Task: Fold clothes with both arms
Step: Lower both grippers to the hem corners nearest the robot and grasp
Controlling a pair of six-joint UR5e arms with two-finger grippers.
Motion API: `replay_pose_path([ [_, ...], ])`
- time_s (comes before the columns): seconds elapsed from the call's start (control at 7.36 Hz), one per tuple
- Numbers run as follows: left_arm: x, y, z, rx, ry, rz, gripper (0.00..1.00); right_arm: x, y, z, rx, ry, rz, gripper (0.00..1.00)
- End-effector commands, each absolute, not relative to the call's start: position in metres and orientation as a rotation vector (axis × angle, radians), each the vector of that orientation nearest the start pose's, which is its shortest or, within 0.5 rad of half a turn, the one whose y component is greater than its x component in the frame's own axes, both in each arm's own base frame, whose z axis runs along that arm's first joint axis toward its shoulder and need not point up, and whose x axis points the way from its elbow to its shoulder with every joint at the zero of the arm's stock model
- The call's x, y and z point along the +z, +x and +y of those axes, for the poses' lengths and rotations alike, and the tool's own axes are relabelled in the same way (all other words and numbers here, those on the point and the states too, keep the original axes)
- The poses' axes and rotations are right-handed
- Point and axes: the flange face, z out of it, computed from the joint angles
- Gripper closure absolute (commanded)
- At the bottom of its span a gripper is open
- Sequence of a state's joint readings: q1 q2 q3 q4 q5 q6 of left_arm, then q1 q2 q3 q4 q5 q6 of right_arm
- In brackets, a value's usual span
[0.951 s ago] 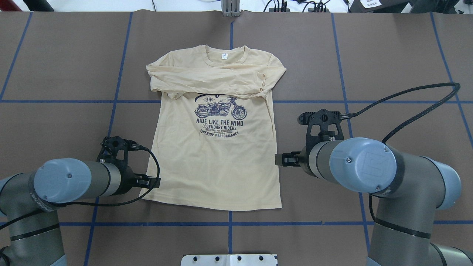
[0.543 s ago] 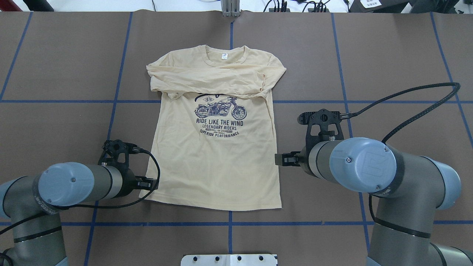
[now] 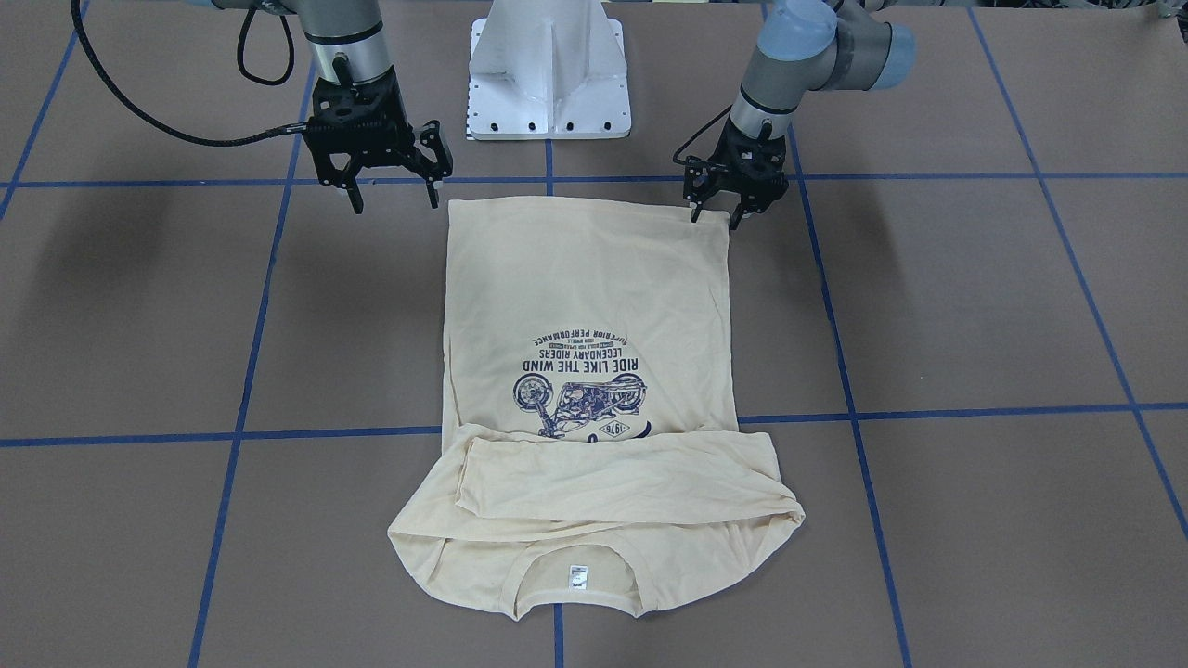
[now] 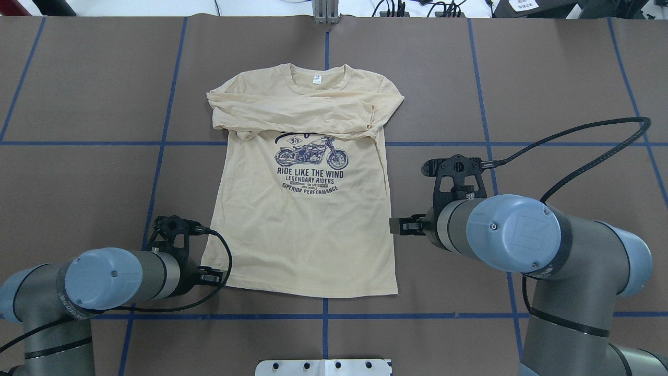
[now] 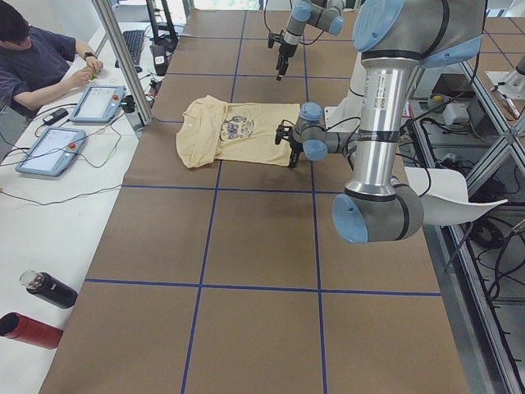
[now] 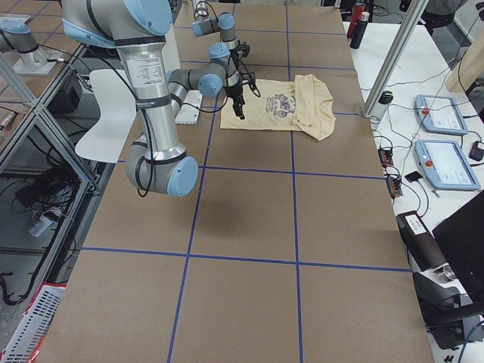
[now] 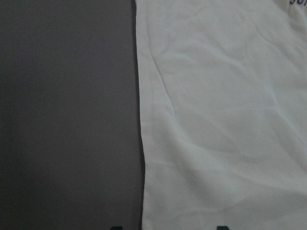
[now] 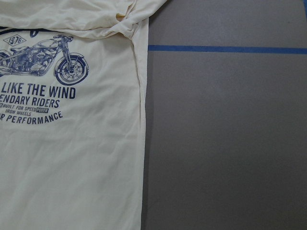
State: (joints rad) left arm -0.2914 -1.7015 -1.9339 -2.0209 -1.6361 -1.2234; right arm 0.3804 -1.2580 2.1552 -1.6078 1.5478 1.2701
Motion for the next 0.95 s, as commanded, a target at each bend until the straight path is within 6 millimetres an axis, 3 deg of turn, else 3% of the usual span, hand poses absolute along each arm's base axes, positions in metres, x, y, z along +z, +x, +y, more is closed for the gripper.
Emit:
replay_pose_path([
  [0.0, 0.377, 0.482, -0.274, 0.081, 0.234, 0.913, 0.52, 0.248, -0.429, -0.318, 0.085, 0.309, -0.807, 0.00],
  [0.27, 0.374, 0.481, -0.274, 0.080, 0.235, 0.917, 1.00, 0.249, -0.430, -0.317, 0.085, 0.307, -0.805, 0.00],
  [0.54, 0.363, 0.462, -0.269, 0.085, 0.237, 0.936, 1.00, 0.253, -0.435, -0.313, 0.080, 0.302, -0.802, 0.00],
  [0.68, 0.346, 0.445, -0.265, 0.090, 0.240, 0.943, 1.00, 0.255, -0.443, -0.303, 0.094, 0.290, -0.802, 0.00],
  [0.81, 0.327, 0.439, -0.262, 0.088, 0.235, 0.941, 1.00, 0.256, -0.462, -0.278, 0.160, 0.295, -0.804, 0.00],
])
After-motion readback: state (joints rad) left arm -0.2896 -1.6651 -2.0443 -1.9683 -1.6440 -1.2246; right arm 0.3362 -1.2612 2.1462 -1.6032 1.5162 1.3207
